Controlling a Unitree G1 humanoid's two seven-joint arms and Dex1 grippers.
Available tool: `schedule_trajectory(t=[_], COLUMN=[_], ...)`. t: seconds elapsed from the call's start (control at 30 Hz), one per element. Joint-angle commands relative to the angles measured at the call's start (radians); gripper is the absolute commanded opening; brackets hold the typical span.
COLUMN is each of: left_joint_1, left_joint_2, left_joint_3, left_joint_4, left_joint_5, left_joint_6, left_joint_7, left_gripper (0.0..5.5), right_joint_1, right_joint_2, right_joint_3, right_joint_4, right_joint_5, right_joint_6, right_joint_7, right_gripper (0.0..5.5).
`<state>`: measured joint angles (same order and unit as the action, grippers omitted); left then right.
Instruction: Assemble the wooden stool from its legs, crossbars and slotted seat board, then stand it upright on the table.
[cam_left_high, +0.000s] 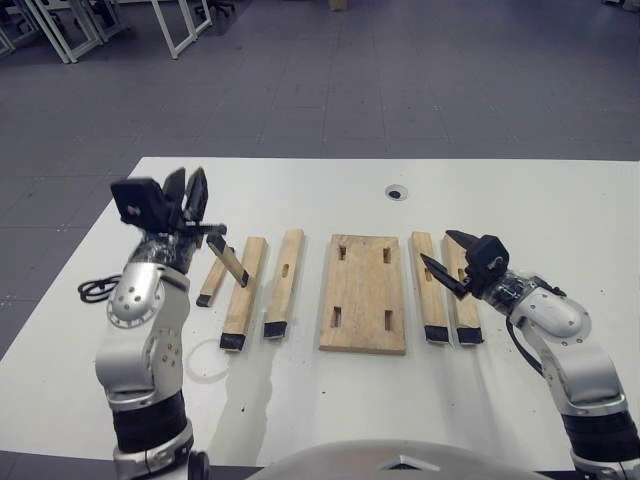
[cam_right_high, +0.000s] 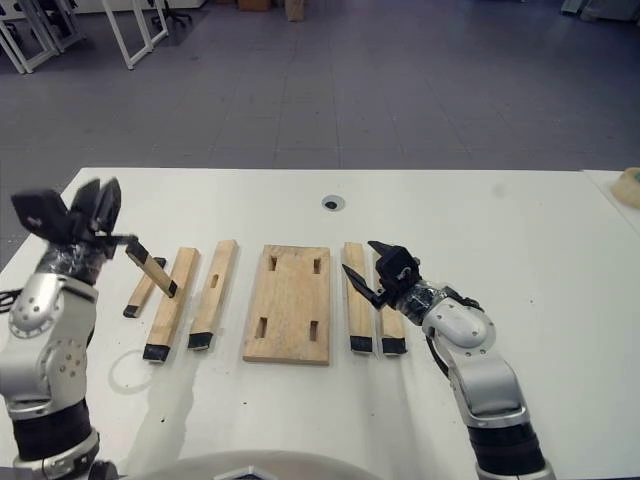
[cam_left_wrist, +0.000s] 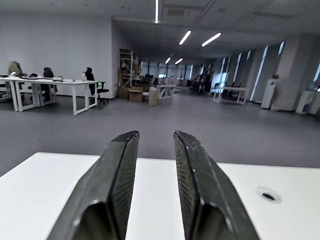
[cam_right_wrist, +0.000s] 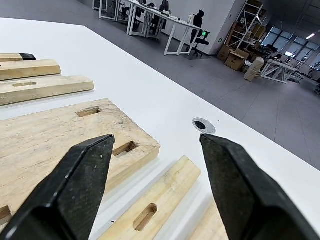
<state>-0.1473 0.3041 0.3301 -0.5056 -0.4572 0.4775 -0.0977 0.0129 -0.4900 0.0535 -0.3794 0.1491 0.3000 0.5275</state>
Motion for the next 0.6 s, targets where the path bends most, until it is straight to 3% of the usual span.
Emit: schedule_trajectory(t=[0.03, 0.13, 0.4, 0.6], left_joint_1=[-0.209, -0.247, -0.056, -0.130], left_joint_2=[0.043, 0.070, 0.008, 0.029], left_joint_3=[0.023, 0.015, -0.082, -0.067], left_joint_4=[0.124, 0.233, 0.299, 0.302], left_joint_5=[-0.048, -0.027, -0.021, 0.005], left_joint_6=[0.048, 0.074, 0.256, 0.209], left_joint_7=[-0.003, -0.009, -0.007, 0.005], left_gripper=[1.29, 1.29, 1.29, 1.29], right_joint_1=[0.002, 0.001, 0.013, 0.032], right_joint_2=[0.005, 0.009, 0.023, 0.028], right_joint_3=[0.008, 0.013, 0.022, 0.025], right_joint_4=[0.002, 0.001, -0.009, -0.017], right_joint_5=[-0.018, -0.022, -0.033, -0.034], right_joint_6=[-0.007, -0.008, -0.005, -0.005], right_joint_7=[-0.008, -0.009, -0.014, -0.020], right_gripper=[3.15, 3.15, 3.15, 3.15])
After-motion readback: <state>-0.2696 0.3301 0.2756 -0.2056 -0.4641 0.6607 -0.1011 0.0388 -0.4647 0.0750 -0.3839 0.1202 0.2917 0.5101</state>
